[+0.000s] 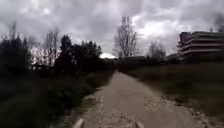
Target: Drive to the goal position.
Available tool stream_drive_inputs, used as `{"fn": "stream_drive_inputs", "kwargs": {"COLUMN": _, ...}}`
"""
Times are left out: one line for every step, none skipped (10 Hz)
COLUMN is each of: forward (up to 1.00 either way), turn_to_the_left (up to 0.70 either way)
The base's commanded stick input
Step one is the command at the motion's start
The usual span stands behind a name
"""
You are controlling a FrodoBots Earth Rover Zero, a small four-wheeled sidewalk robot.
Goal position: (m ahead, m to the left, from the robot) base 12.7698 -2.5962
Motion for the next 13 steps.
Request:
{"fn": "stream_drive_inputs", "kwargs": {"forward": 0.70, "turn_to_the_left": 0.00}}
{"fn": "stream_drive_inputs", "kwargs": {"forward": 0.70, "turn_to_the_left": 0.00}}
{"fn": "stream_drive_inputs", "kwargs": {"forward": 0.70, "turn_to_the_left": 0.00}}
{"fn": "stream_drive_inputs", "kwargs": {"forward": 0.70, "turn_to_the_left": 0.00}}
{"fn": "stream_drive_inputs", "kwargs": {"forward": 0.70, "turn_to_the_left": 0.00}}
{"fn": "stream_drive_inputs", "kwargs": {"forward": 0.70, "turn_to_the_left": -0.07}}
{"fn": "stream_drive_inputs", "kwargs": {"forward": 0.70, "turn_to_the_left": -0.23}}
{"fn": "stream_drive_inputs", "kwargs": {"forward": 0.70, "turn_to_the_left": -0.25}}
{"fn": "stream_drive_inputs", "kwargs": {"forward": 0.70, "turn_to_the_left": 0.00}}
{"fn": "stream_drive_inputs", "kwargs": {"forward": 0.70, "turn_to_the_left": 0.00}}
{"fn": "stream_drive_inputs", "kwargs": {"forward": 0.70, "turn_to_the_left": 0.00}}
{"fn": "stream_drive_inputs", "kwargs": {"forward": 0.70, "turn_to_the_left": 0.00}}
{"fn": "stream_drive_inputs", "kwargs": {"forward": 0.70, "turn_to_the_left": 0.00}}
